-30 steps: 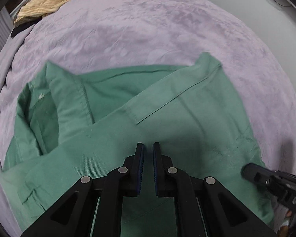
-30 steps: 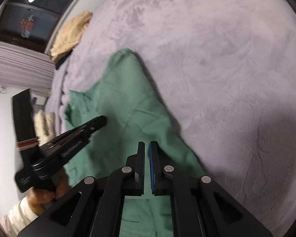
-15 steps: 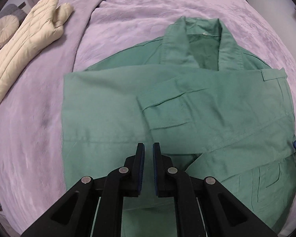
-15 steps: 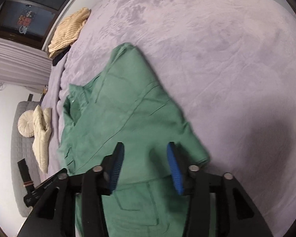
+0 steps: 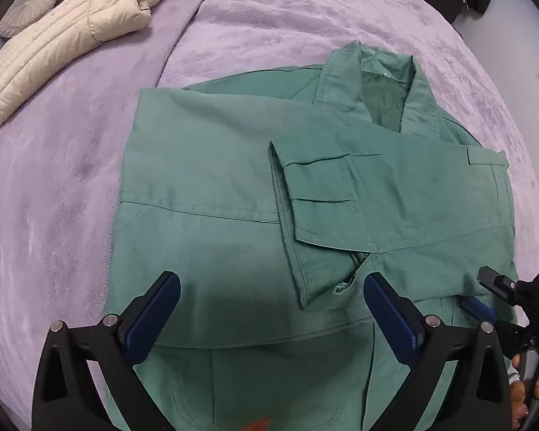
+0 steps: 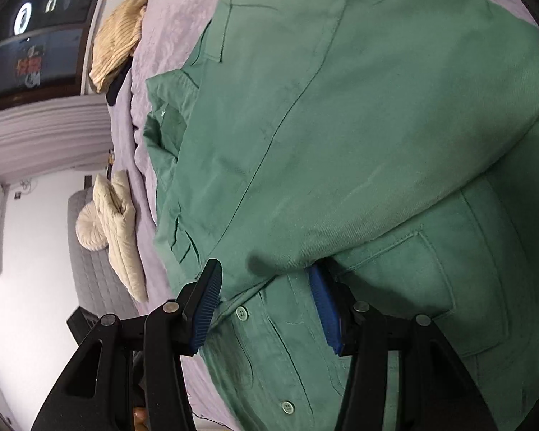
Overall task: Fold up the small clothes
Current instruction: 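Fold the held side over the jacket body with the right gripper, release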
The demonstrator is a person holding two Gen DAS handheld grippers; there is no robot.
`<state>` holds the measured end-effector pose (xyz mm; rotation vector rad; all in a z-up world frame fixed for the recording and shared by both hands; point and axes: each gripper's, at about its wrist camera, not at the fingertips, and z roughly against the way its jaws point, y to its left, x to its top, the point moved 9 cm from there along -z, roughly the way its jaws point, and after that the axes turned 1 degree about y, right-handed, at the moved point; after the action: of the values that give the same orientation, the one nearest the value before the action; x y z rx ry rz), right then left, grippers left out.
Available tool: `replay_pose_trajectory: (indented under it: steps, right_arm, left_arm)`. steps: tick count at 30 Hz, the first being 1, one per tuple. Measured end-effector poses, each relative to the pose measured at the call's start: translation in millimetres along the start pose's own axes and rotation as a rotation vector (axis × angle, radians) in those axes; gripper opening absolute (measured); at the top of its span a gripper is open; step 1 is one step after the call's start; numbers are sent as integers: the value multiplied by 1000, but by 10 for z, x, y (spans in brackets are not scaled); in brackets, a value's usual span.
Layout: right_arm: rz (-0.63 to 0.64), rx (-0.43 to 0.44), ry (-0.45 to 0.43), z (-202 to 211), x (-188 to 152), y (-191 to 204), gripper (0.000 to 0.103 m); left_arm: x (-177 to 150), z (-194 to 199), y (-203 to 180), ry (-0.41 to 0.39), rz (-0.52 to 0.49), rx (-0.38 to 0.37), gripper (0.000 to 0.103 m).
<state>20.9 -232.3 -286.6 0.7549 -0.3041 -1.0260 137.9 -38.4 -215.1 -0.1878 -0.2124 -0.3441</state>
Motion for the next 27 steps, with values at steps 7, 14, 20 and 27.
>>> replay_pose_trajectory:
  steps: [7, 14, 20, 27]
  right_arm:
    - [50, -40, -6, -25, -4, 51, 7]
    - [93, -121, 34, -78, -112, -136, 9]
    - [191, -186, 60, 89, -175, -4, 13]
    - [232, -237, 61, 347, -336, -3, 47]
  left_arm:
    - [-23, -173, -136, 32, -28, 4, 99]
    - [-263, -320, -113, 71, -86, 47, 93]
    - [-311, -242, -104, 81, -76, 71, 93]
    - [-378, -88, -135, 79, -67, 65, 93]
